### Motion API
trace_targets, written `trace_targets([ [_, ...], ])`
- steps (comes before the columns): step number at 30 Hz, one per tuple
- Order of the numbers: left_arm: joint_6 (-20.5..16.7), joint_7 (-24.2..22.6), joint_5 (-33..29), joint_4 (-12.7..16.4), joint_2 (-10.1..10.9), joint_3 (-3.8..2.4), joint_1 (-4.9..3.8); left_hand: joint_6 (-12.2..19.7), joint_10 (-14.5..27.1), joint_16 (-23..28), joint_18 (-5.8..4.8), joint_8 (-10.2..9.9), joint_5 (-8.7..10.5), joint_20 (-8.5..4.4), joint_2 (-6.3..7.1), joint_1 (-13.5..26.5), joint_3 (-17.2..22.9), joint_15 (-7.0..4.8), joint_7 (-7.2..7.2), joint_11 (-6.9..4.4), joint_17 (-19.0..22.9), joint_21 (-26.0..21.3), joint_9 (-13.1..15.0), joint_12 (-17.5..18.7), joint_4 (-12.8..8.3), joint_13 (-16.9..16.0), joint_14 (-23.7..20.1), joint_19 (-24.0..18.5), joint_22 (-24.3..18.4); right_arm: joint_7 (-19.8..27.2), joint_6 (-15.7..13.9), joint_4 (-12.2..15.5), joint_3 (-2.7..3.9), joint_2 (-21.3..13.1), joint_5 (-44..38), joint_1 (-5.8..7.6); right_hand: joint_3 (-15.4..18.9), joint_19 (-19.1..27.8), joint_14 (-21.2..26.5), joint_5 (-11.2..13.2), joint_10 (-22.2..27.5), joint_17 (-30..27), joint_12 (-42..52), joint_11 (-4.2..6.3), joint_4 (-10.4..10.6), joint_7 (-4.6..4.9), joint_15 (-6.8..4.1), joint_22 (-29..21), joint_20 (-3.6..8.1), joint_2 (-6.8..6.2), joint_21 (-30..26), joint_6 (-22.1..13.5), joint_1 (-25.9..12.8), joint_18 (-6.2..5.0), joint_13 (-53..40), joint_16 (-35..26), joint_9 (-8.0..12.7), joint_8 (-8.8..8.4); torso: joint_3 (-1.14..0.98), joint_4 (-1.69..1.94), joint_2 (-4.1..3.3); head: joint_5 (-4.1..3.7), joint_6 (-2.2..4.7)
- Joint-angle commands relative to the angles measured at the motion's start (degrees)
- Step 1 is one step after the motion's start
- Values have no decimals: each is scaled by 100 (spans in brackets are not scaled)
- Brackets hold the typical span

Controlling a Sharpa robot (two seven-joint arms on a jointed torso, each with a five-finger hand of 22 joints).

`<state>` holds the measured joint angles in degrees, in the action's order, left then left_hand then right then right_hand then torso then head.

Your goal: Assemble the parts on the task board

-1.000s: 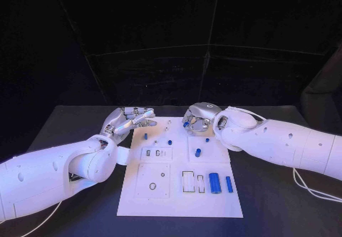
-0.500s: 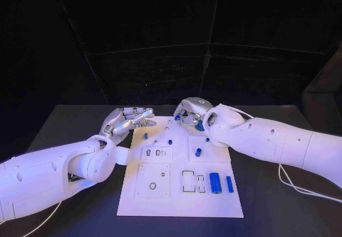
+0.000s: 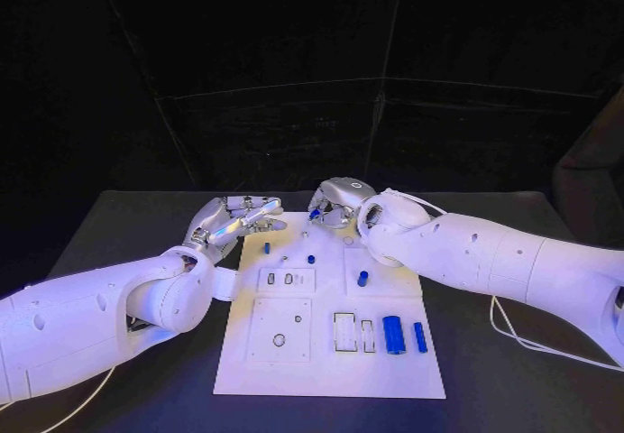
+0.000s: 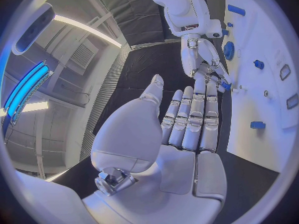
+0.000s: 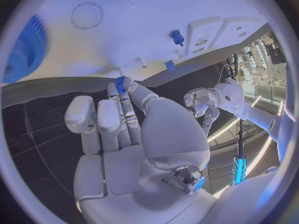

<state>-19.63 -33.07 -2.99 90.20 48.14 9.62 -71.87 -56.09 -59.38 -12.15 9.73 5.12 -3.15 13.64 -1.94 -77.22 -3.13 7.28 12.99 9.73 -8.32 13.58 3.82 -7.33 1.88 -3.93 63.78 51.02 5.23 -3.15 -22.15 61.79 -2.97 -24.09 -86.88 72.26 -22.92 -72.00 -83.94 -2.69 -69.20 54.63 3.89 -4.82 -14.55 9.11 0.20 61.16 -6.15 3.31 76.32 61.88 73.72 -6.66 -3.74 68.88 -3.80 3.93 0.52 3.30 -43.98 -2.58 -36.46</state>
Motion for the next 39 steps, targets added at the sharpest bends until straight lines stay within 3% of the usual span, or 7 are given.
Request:
trace_targets([
  [1,78,-24,-16,-15,-15,-5,-12,-33,-24,19,73,-36,27,20,-79,-1,6,-5,16,19,-5,-25,-8,23,-26,2,-29,7,-10,27,165,-37,5,46,15,16,-43,-26,-93,-18,18,0,-4,-25,10,14,-5,0,-11,-49,29,-1,-13,67,-1,13,-6,-18,-2,-4,-1,-5,-3],
  [12,87,-15,-16,-39,-38,-5,-13,-33,-24,19,73,-36,27,20,-79,-1,6,-5,16,19,-5,-25,-8,23,-26,2,-29,7,-10,-27,352,-172,4,170,-57,15,-48,-24,-93,-17,19,1,-4,-25,16,15,-4,-1,-12,-54,29,-3,-18,67,-1,16,-5,-19,-1,5,-5,-2,-22],
  [18,94,-11,-16,-46,-42,-5,-13,-32,-23,21,74,-39,27,21,-82,-2,4,-4,17,20,-7,-28,-8,26,-32,3,-31,5,-12,-47,385,-247,4,229,-65,15,-99,2,-78,-16,89,-22,-25,-44,63,27,10,-13,-25,-123,29,-61,-63,63,7,25,2,-32,-4,-4,-9,9,-25],
  [25,110,4,-16,-55,-51,-5,-13,-32,-23,21,74,-39,27,21,-82,-2,4,-4,17,20,-7,-28,-8,26,-32,3,-31,5,-12,-126,272,-328,4,300,-74,15,-176,241,26,-14,567,-325,-48,-172,152,136,108,-328,-98,-323,-127,-313,-157,4,27,-142,16,-45,-2,-3,-13,6,-21],
  [32,120,17,-16,-45,-38,-5,-17,-30,-21,23,74,-42,27,22,-83,-1,1,-3,18,22,-8,-31,-9,28,-36,3,-34,4,-14,-166,175,-306,4,299,-90,15,-159,405,97,-15,898,-560,-28,-240,217,187,167,-556,-165,-510,-254,-632,-177,-45,21,-277,24,-55,0,1,-24,7,-17],
  [39,131,21,-16,-46,-28,-5,-19,-30,-21,23,74,-42,27,22,-83,-1,1,-3,18,22,-8,-31,-9,28,-36,3,-34,4,-14,-156,-145,-1,4,33,-80,16,-93,440,118,-19,991,-645,13,-257,260,206,184,-615,-189,-608,-292,-799,-151,-57,11,-321,16,-47,-16,-14,-4,21,-35],
])
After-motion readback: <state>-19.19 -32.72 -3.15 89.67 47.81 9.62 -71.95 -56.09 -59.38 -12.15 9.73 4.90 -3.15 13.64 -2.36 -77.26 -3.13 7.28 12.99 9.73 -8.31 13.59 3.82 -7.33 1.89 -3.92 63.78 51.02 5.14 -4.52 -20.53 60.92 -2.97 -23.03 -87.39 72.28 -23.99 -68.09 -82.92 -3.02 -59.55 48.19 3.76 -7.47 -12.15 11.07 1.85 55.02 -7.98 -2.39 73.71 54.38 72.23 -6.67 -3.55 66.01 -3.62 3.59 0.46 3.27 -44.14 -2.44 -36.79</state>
